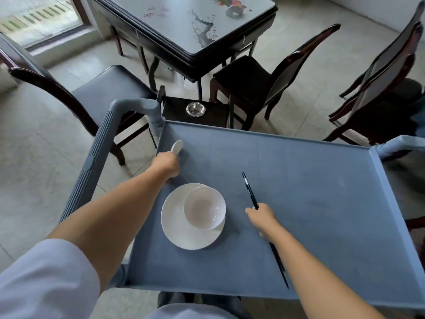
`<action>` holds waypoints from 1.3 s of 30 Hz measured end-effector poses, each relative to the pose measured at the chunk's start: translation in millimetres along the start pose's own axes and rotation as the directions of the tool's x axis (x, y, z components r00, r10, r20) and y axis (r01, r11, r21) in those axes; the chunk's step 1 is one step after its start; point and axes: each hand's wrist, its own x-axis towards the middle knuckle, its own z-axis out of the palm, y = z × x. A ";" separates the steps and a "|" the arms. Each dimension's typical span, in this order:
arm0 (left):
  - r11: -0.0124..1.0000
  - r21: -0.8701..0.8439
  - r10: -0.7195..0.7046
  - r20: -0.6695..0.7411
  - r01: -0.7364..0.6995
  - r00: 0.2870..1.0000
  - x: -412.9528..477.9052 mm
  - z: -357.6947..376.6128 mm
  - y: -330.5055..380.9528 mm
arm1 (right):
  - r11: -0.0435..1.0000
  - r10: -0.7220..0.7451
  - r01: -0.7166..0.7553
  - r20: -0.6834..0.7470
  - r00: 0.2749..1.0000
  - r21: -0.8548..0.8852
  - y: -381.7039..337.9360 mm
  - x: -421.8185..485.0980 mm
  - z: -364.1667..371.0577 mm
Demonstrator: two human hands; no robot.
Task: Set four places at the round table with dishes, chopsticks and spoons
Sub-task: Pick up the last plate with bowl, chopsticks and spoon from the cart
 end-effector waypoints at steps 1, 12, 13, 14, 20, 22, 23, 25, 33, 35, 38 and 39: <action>0.998 -0.050 -0.027 0.026 0.028 0.999 -1.6 1.6 1.8 | 0.985 0.023 -0.034 0.065 0.998 0.170 -0.1 -1.8 -5.2; 0.901 -0.418 -0.127 -0.002 0.114 0.992 -46.2 27.9 -44.2 | 0.946 -0.138 0.032 0.314 0.939 0.321 -41.2 -20.5 4.7; 0.896 -0.428 -0.133 -0.005 0.118 0.991 -53.4 36.3 -49.7 | 0.956 -0.137 0.046 0.300 0.944 0.291 -43.9 -20.6 8.5; 0.894 -0.431 -0.137 -0.006 0.121 0.991 -60.3 45.0 -54.6 | 0.963 -0.137 0.057 0.294 0.946 0.265 -45.5 -19.9 11.6; 0.862 -0.476 -0.174 0.039 0.171 0.984 -89.9 75.9 -70.7 | 0.975 -0.216 0.221 0.286 0.934 0.012 -48.2 -22.1 26.4; 0.858 -0.475 -0.184 0.072 0.196 0.980 -96.0 77.5 -74.8 | 0.964 -0.199 0.237 0.259 0.945 -0.123 -50.2 -26.2 32.2; 0.856 -0.476 -0.184 0.084 0.201 0.979 -98.0 78.6 -77.2 | 0.956 -0.181 0.229 0.246 0.952 -0.182 -50.6 -29.0 35.0; 0.851 -0.485 -0.181 0.088 0.201 0.979 -100.8 80.3 -82.4 | 0.960 -0.148 0.198 0.239 0.960 -0.200 -49.0 -32.1 40.0; 0.804 -0.590 -0.045 0.073 0.079 0.996 -103.9 83.1 -71.7 | 0.988 -0.073 0.116 0.349 0.934 -0.103 -17.3 -45.8 22.8; 0.767 -0.640 0.005 0.091 0.055 0.996 -106.6 80.6 -49.4 | 0.997 -0.063 0.074 0.316 0.947 -0.022 -0.6 -54.6 4.4; 0.740 -0.672 0.130 0.130 -0.009 0.983 -123.9 81.8 0.6 | 0.996 -0.040 0.021 0.218 0.975 0.090 33.8 -76.0 -39.4; 0.737 -0.675 0.180 0.137 -0.041 0.974 -132.5 84.0 21.0 | 0.992 -0.034 0.011 0.181 0.983 0.129 47.0 -84.8 -56.8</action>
